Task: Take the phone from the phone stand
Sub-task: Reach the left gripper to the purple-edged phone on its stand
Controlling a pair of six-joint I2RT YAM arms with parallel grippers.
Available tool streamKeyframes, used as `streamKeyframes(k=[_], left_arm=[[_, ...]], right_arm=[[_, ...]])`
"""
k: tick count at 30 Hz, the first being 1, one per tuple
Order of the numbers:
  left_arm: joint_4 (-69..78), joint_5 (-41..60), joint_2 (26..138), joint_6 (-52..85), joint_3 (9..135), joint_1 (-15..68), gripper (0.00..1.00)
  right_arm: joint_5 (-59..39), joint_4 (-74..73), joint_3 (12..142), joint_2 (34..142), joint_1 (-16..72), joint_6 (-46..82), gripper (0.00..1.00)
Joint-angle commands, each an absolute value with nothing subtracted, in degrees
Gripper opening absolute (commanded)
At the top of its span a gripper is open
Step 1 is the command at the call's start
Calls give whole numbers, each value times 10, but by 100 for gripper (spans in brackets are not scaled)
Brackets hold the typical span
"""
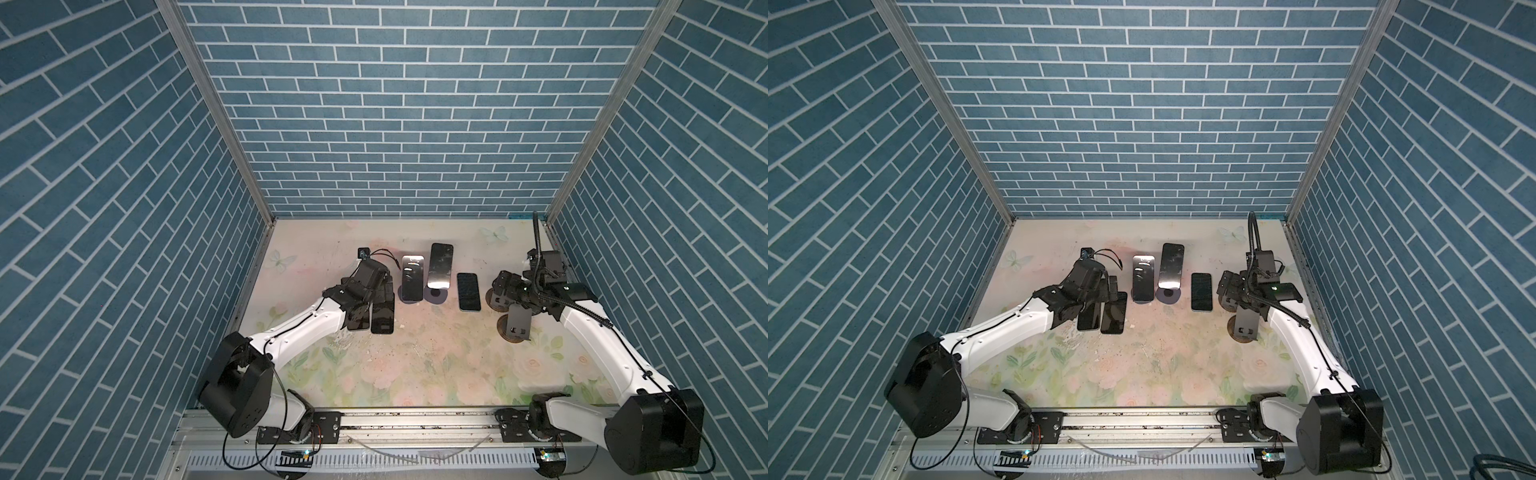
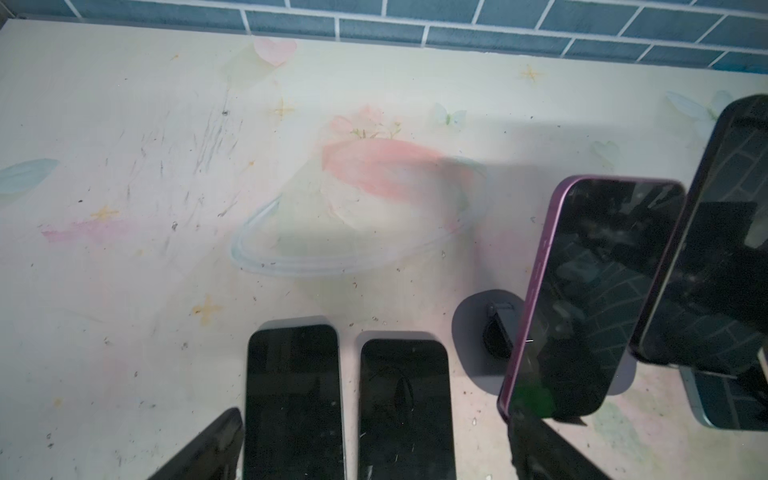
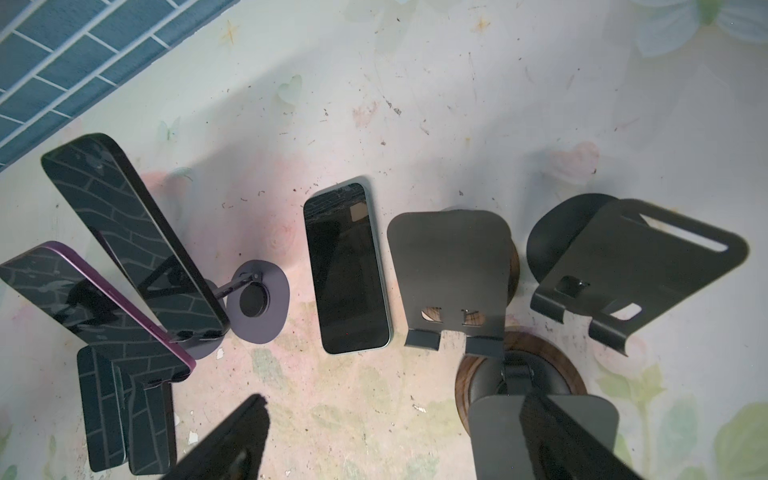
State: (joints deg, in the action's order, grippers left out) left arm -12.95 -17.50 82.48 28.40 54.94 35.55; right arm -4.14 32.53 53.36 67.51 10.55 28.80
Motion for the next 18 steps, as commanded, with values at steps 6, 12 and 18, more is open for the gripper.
streamKeyframes(k=[6, 12, 18], left_arm=[[-161, -164, 907, 279, 647, 368, 100], [-183, -173, 979, 276, 725, 389, 100], [-196, -177, 1038, 280, 788, 402, 100]], right_arm=[[-25, 312, 503, 658, 112, 308, 95], [-23, 310, 486, 656, 112, 305, 95], [-22, 310, 469, 652, 112, 299, 96]])
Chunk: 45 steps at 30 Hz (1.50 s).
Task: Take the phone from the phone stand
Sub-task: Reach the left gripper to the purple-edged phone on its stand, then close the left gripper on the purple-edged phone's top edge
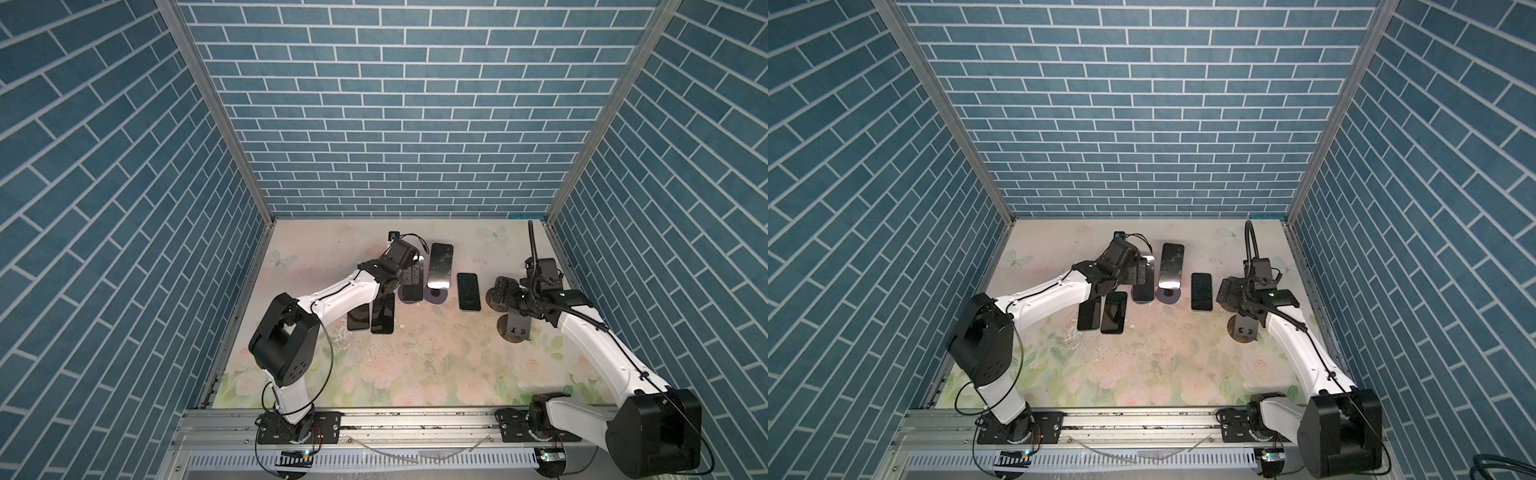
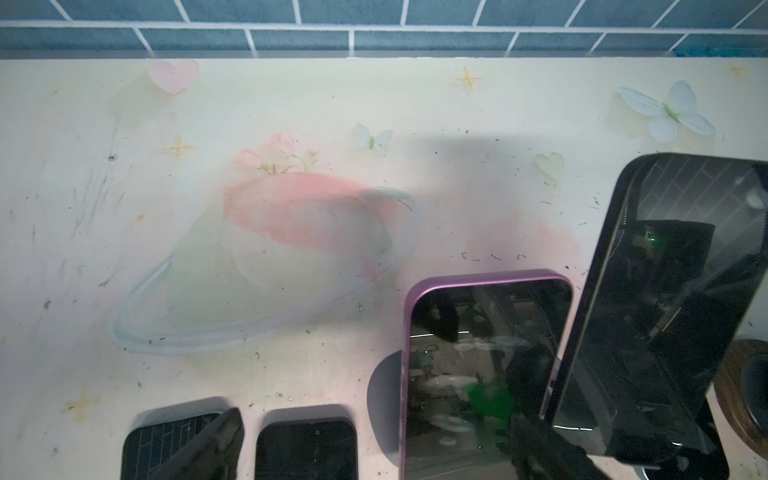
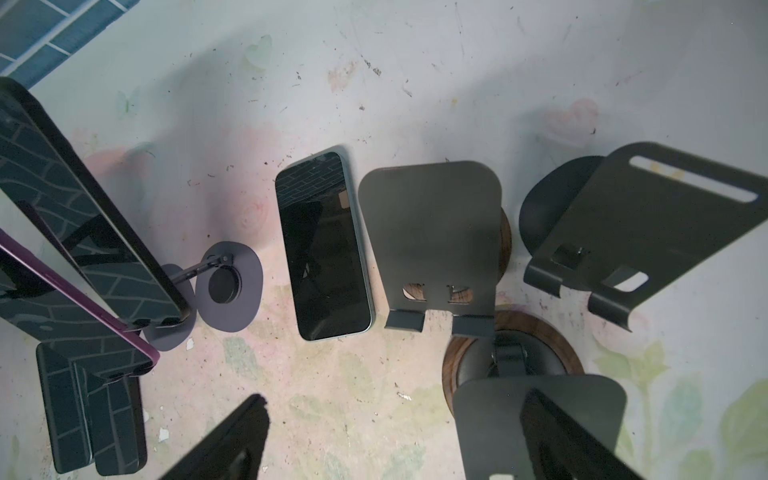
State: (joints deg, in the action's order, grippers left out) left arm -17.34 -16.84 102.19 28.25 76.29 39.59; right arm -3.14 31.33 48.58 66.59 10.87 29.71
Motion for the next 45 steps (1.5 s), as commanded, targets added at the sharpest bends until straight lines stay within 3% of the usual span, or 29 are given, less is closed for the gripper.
streamKeyframes(k=[1, 28, 33, 40, 45], left_arm=[[-197, -177, 1047, 279, 798, 404, 100], [-238, -239, 1166, 308, 908, 440, 98], [-231, -237, 1169, 308, 906, 440, 93], [-229, -236, 1170, 307, 903, 440, 76], [-229, -237, 1165, 305, 901, 440, 71]], right_arm=[[-22, 309, 466, 651, 112, 297, 96], [-31, 301, 433, 677, 112, 251, 96], [-31, 301, 431, 682, 112, 245, 96], [-32, 300, 432, 687, 112, 244, 97], [-33, 299, 432, 686, 112, 244, 96]])
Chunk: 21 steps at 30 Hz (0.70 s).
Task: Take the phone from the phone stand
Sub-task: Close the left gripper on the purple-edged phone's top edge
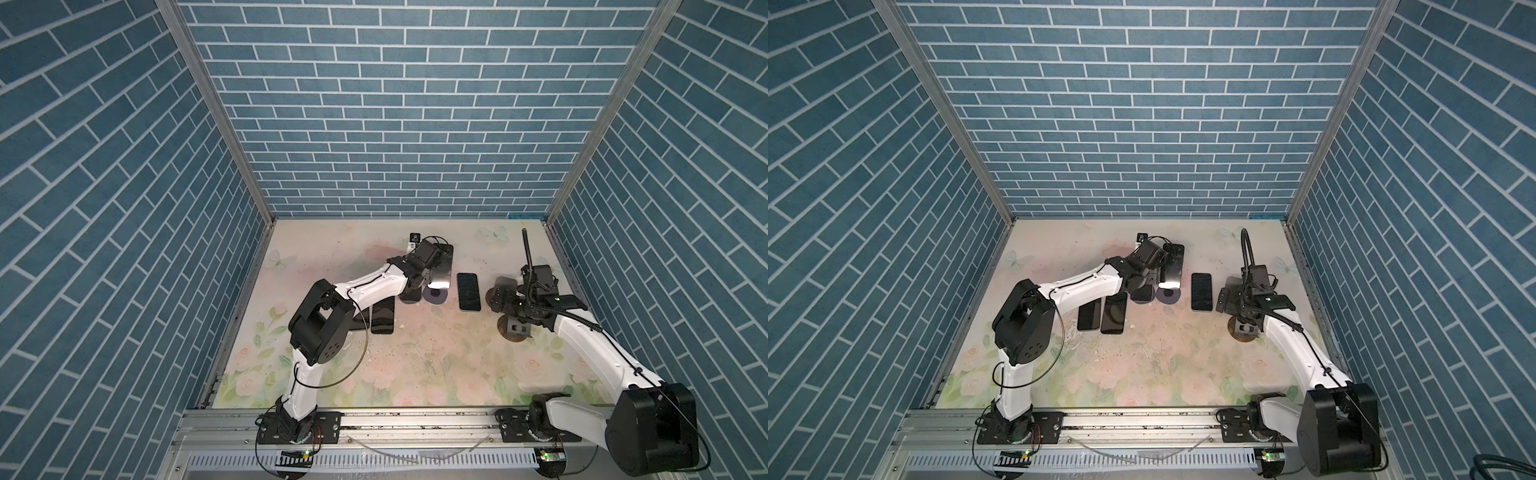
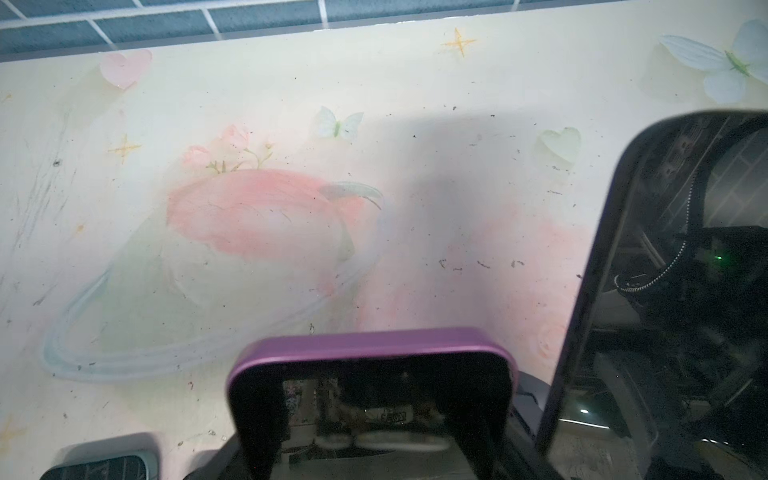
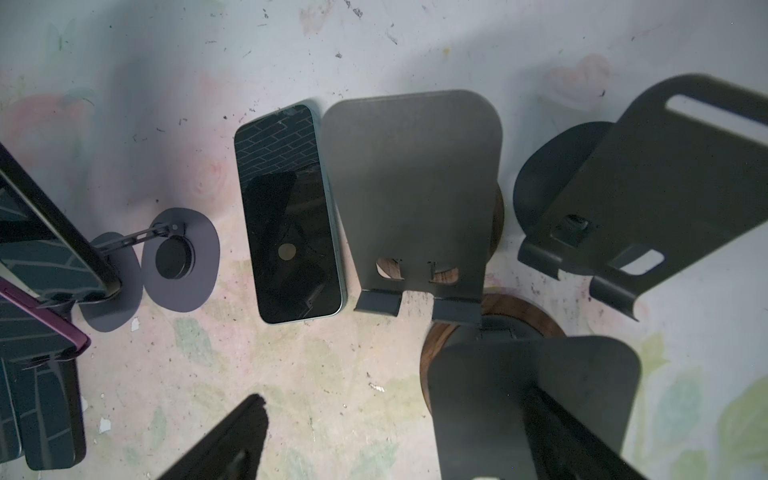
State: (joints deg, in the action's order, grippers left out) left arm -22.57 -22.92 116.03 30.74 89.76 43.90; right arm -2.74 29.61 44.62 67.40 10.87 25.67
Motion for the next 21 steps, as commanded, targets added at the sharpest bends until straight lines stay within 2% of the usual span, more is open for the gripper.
streamKeyframes(k=[1, 21], left_arm=[[-229, -237, 1163, 304, 900, 440, 70], [-222, -261, 1064, 274, 838, 443, 67]], right_arm=[[-33, 300, 432, 686, 112, 244, 96], [-38, 311, 436, 668, 112, 249, 97]])
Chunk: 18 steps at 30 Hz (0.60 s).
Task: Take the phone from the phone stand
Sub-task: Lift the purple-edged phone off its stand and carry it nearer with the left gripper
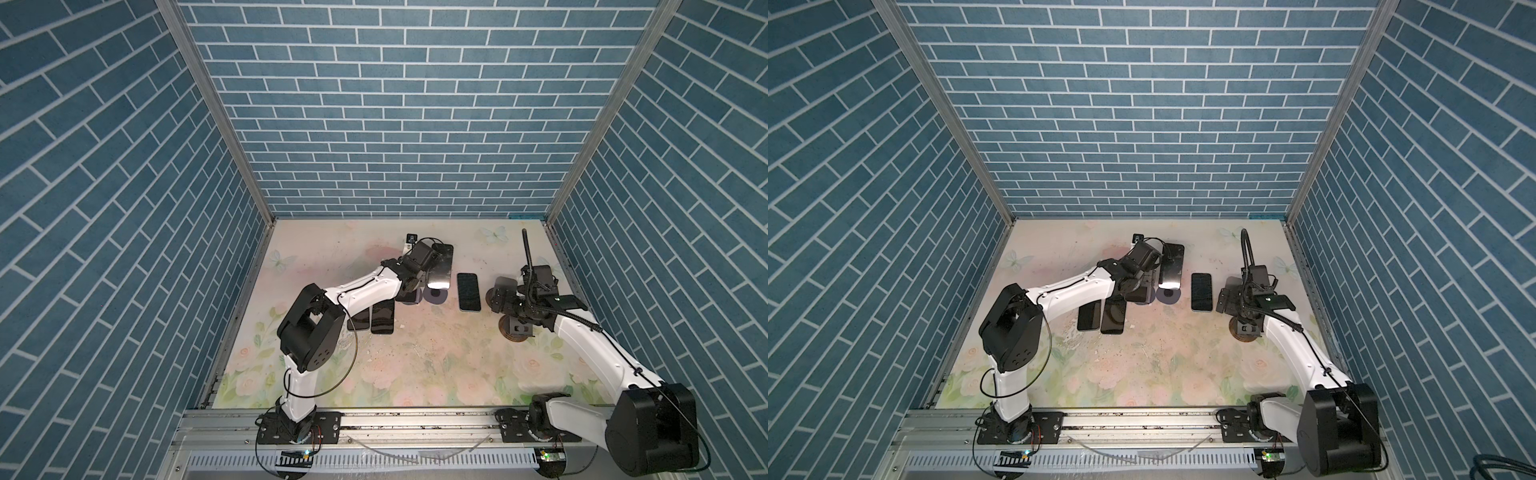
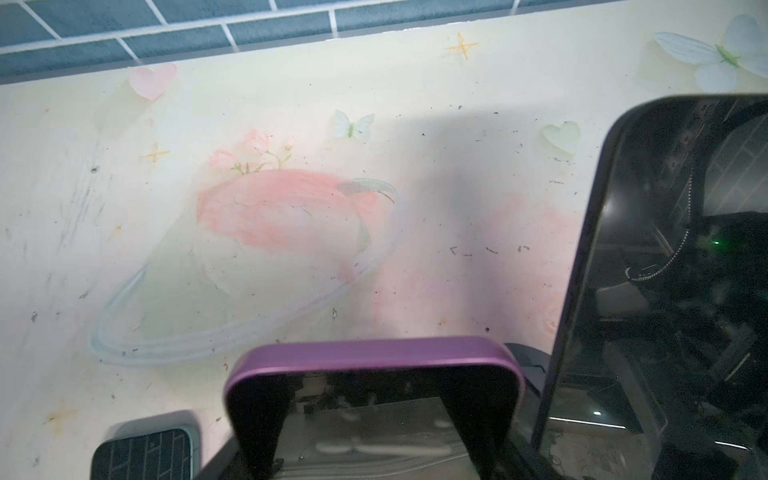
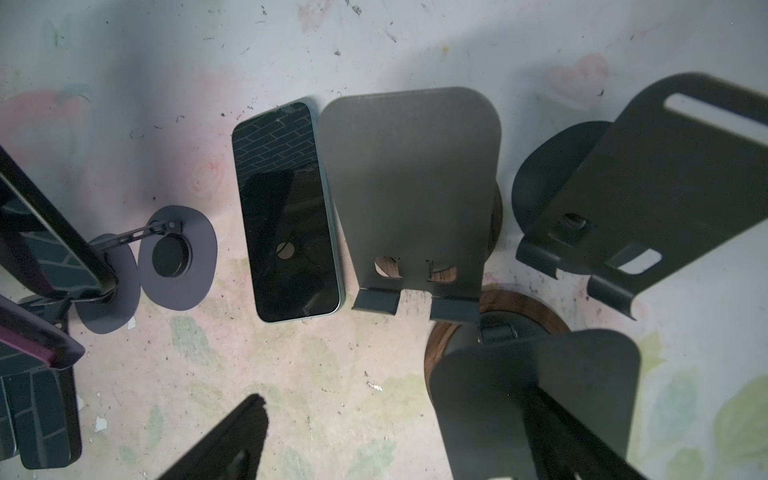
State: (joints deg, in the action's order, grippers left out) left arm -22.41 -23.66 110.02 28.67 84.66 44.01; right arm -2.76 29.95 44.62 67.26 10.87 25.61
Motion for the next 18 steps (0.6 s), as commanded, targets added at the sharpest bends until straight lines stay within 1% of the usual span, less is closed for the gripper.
streamKeyframes(k=[1, 18], left_arm=[[-223, -264, 1058, 272, 833, 443, 67], [-233, -323, 994, 242, 775, 438, 67]], right_arm=[[-40, 311, 436, 667, 112, 250, 96], [-47, 319, 440, 642, 112, 262, 97]])
